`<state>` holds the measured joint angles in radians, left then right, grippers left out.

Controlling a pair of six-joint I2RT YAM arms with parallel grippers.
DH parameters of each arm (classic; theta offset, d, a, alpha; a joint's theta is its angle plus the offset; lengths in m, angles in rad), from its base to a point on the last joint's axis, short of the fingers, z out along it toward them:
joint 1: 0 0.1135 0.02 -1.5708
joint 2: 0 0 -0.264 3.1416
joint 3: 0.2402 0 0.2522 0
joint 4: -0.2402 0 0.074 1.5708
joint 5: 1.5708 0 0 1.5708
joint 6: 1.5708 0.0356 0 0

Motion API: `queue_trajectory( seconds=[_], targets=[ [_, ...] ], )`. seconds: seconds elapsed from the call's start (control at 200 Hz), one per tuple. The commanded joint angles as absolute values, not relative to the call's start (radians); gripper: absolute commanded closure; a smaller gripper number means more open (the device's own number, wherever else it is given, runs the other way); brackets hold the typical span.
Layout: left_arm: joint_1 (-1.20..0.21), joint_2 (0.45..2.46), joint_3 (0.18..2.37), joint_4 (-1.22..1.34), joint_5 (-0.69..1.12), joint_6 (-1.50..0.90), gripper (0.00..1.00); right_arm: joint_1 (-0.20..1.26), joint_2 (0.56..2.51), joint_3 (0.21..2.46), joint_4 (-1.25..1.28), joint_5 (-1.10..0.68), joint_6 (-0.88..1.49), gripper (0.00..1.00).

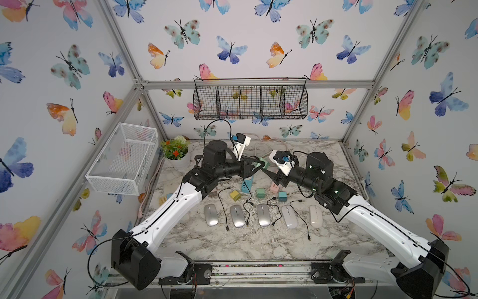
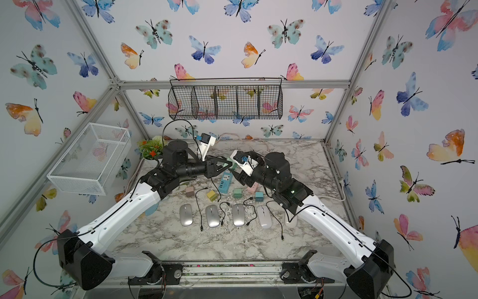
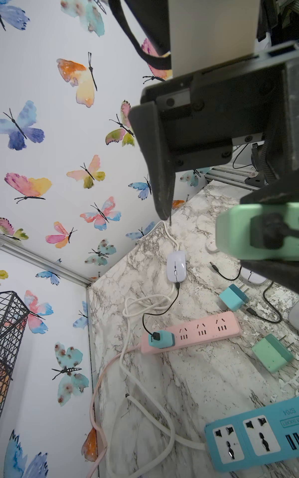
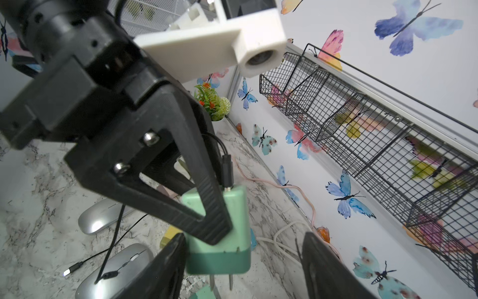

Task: Unplug the wireless mouse
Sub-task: Remove the power cord from the plug.

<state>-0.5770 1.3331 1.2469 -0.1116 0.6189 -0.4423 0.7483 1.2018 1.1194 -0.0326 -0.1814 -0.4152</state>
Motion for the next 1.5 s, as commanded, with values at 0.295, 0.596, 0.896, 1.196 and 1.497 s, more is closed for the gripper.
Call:
queue_trajectory(
  seconds=[0.295,0.596,0.896,1.196,1.497],
  targets=[
    [-0.581,1.327,1.258,-0.094,0.670,-0.449,1.00,0.848,1.233,1.148,-0.049,-0.008,-0.518,0.34],
    [-0.581,1.329,1.253,-0.094,0.681,-0.456,1.00,0.871,1.249,1.142,-0.021,0.013,-0.520,0.56],
    [-0.581,1.294,1.249,-0.125,0.593,-0.422,0.41,0.873,1.204,1.080,0.047,0.063,-0.467,0.69],
    [-0.559,1.196,1.210,-0.194,0.411,-0.345,0.22,0.871,1.169,1.029,0.048,0.141,-0.363,0.99],
    [-0.556,1.222,1.237,-0.250,0.523,-0.250,0.31,0.871,1.150,1.011,0.043,0.094,-0.353,0.99]
  ],
)
